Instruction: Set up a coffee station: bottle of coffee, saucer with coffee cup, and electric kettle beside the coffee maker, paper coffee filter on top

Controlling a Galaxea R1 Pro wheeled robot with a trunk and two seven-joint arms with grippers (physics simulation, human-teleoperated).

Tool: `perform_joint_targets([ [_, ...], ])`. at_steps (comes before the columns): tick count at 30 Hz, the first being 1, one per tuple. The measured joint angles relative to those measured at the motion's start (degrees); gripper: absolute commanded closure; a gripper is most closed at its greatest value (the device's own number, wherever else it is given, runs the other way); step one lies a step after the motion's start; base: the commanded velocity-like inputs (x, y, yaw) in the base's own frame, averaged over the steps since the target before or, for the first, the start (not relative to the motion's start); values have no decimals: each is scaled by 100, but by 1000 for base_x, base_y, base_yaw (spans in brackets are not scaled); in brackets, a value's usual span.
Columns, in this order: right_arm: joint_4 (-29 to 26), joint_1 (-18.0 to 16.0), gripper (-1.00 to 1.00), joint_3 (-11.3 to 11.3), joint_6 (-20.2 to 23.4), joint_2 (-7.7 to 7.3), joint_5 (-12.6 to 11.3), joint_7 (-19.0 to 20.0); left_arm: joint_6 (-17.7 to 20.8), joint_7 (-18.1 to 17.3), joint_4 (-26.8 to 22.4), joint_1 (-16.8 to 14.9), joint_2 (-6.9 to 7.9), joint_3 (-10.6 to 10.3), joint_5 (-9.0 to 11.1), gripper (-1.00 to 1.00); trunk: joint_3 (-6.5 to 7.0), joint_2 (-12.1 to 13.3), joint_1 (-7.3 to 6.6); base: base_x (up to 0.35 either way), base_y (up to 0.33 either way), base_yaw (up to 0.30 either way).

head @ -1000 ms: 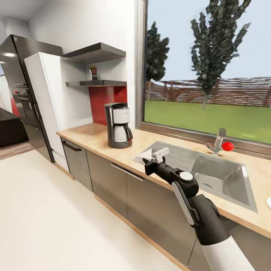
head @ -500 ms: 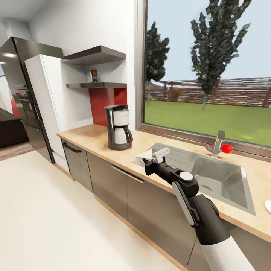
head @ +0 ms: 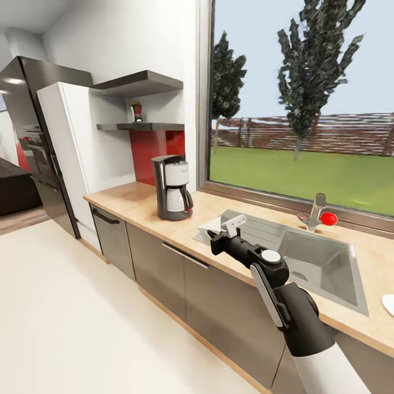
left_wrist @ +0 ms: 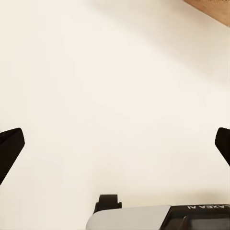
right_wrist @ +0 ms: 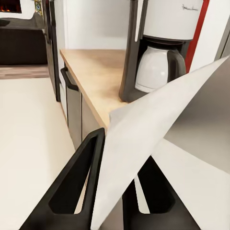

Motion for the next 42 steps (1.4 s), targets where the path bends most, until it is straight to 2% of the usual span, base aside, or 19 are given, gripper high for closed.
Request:
perform_joint_targets([
  [14, 3, 0, 100, -7, 0, -1, 6, -1, 0, 0, 2, 0, 1, 0, 0, -100, 252, 562, -308, 0, 0, 0],
  [25, 7, 0, 100, -9, -1, -8, 4, 0, -8, -14, -2, 0, 1, 8, -1, -100, 252, 564, -309, 28, 41, 0],
  [42, 5, 1, 100, -9, -2, -5, 7, -7, -7, -24, -3, 1, 1, 8, -5, -100, 252, 563, -311, 209, 249, -35],
])
